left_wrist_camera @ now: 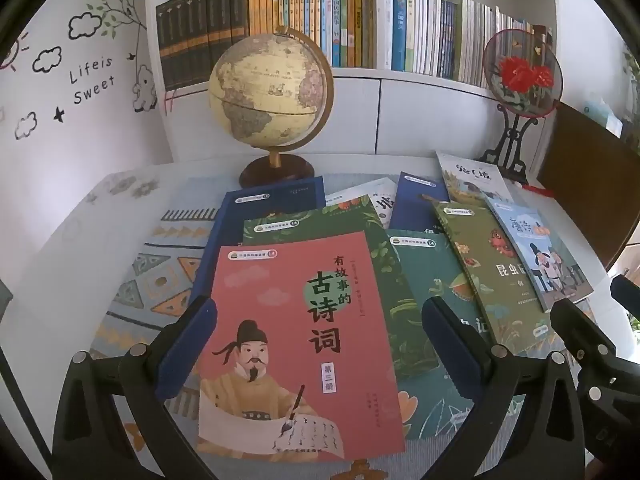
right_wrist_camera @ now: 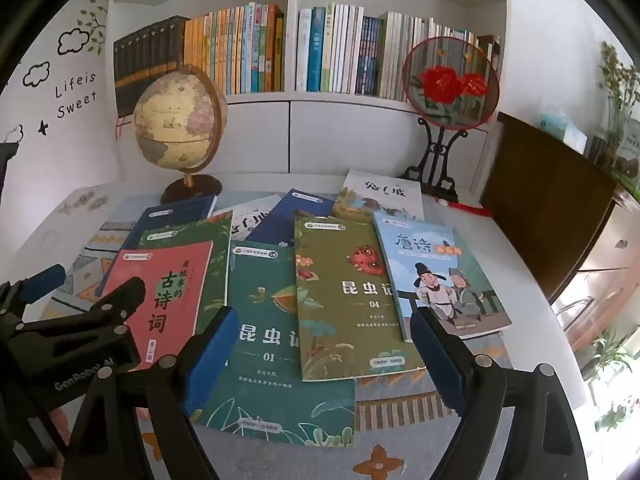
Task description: Organize books
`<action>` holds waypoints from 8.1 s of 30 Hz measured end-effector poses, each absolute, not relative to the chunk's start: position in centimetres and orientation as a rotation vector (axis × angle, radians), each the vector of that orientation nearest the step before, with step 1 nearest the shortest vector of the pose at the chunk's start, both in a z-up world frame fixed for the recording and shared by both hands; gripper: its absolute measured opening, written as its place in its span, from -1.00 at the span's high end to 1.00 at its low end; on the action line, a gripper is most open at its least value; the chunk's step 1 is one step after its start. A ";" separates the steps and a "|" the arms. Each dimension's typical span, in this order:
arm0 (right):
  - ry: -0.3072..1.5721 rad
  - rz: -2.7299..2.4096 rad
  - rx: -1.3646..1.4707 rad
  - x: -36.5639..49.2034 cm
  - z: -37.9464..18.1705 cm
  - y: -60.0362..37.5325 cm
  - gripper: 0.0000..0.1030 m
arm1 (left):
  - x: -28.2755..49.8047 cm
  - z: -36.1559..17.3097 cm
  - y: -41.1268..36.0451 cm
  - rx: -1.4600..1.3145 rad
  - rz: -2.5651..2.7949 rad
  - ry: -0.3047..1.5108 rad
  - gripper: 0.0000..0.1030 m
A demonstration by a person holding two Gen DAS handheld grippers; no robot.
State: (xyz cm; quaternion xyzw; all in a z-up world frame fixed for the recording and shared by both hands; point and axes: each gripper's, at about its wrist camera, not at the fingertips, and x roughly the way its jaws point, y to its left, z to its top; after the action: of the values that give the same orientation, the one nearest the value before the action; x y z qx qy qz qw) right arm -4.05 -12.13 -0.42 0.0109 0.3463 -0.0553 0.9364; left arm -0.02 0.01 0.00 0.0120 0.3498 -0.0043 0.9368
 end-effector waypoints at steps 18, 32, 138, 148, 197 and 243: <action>0.693 -0.145 0.037 -3.9 -0.7 -12.4 -0.67 | -0.3 0.1 -0.3 0.050 -0.034 0.697 -0.99; 0.700 -0.138 0.025 -3.7 -0.7 -12.2 -0.67 | -0.6 0.1 -0.4 0.082 -0.002 0.666 -0.99; 0.840 0.322 0.193 0.1 -6.5 -4.9 -0.64 | 3.9 -7.1 12.0 0.042 -0.046 0.933 -0.73; 0.890 0.353 0.183 1.2 -9.9 -4.9 -0.61 | 4.0 -9.2 11.4 -0.058 -0.164 0.987 -0.52; 0.988 0.641 0.458 0.8 -12.6 -5.0 0.81 | 2.7 -9.0 11.3 -0.030 -0.205 0.973 -0.19; 1.108 0.601 0.423 3.6 -11.5 15.6 0.77 | 2.6 -9.0 30.5 -0.177 0.149 0.980 -0.02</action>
State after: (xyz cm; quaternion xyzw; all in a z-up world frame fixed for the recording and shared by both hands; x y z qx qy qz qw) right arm 3.65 15.62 -11.51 0.1962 0.5139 0.2787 0.7872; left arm 2.64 30.47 -9.01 -0.0850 0.4697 0.0713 0.8758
